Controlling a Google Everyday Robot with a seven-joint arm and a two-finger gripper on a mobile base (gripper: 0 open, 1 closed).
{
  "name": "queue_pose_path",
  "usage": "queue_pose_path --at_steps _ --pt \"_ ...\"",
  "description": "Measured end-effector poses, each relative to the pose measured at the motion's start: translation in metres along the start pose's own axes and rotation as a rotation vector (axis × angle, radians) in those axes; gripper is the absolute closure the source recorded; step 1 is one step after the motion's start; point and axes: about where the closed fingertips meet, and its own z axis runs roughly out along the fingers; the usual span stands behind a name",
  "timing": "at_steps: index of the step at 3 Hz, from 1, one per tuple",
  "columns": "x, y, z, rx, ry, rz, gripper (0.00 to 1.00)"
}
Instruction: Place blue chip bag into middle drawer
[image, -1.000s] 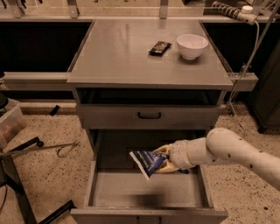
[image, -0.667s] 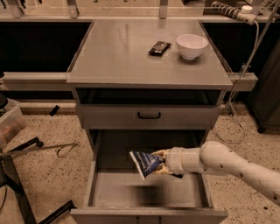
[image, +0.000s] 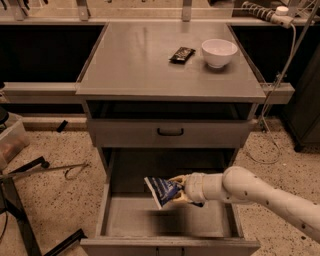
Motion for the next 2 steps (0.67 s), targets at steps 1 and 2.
queue_pose_path --at_steps 1,2 --pt "0.023 0.001 0.045 -0.003 -0.023 -0.002 1.0" --pt "0.039 0.0 0.084 -0.008 -0.053 -0.005 1.0"
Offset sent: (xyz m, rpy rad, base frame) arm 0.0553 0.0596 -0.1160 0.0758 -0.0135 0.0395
